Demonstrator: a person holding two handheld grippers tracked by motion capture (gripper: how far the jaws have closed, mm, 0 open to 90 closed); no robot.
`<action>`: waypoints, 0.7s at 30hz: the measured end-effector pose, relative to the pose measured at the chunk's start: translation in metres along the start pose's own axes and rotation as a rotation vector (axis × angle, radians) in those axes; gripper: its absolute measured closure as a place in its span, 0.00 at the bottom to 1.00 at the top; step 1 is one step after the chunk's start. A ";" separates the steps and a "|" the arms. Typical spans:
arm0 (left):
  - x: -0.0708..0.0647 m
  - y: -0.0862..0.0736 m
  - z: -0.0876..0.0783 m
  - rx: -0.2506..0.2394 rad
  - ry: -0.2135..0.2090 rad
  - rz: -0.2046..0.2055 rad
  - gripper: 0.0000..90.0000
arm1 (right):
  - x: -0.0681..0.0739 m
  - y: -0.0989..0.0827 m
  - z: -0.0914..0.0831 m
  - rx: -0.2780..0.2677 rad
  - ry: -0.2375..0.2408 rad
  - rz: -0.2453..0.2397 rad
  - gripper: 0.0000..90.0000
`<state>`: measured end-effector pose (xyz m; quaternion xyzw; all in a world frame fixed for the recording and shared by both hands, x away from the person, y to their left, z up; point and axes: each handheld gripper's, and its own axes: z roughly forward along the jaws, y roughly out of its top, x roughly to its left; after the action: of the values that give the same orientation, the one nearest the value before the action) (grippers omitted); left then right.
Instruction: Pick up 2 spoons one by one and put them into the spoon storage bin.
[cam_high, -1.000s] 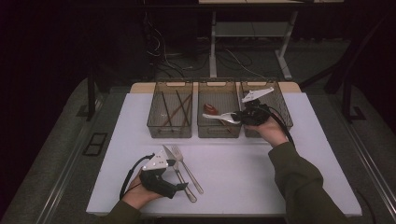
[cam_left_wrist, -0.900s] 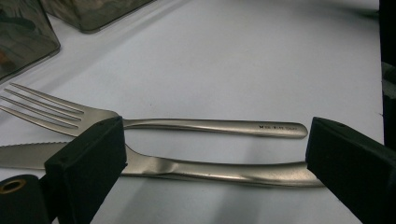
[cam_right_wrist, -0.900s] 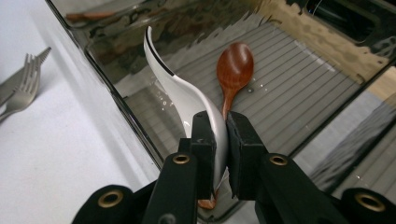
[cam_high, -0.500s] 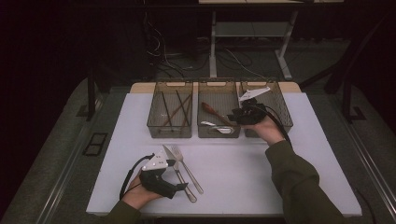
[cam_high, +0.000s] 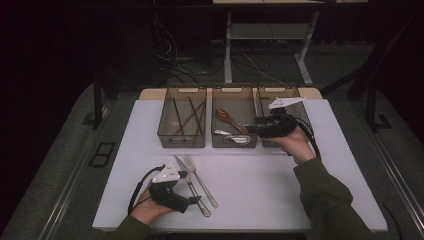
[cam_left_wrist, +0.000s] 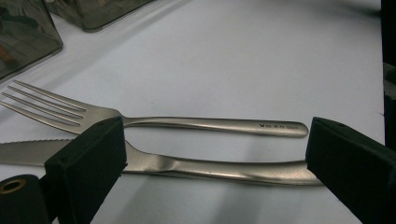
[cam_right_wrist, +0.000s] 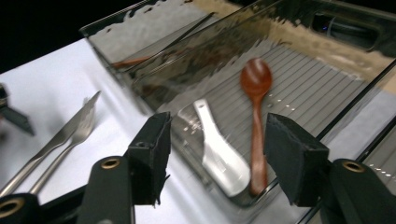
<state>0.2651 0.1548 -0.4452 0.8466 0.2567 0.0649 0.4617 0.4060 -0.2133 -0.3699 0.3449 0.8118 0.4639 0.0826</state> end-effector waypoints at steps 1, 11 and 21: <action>0.000 0.000 0.000 0.000 0.000 -0.001 0.05 | 0.001 -0.003 -0.001 0.005 0.003 0.003 0.43; 0.000 0.000 0.000 0.004 0.002 0.000 0.05 | 0.010 -0.027 -0.017 0.006 -0.002 0.018 0.30; 0.000 0.000 -0.001 0.003 0.006 0.002 0.05 | 0.017 -0.055 -0.035 -0.012 0.005 0.034 0.25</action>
<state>0.2649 0.1557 -0.4441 0.8473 0.2574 0.0677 0.4597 0.3511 -0.2448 -0.3917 0.3571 0.8033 0.4709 0.0747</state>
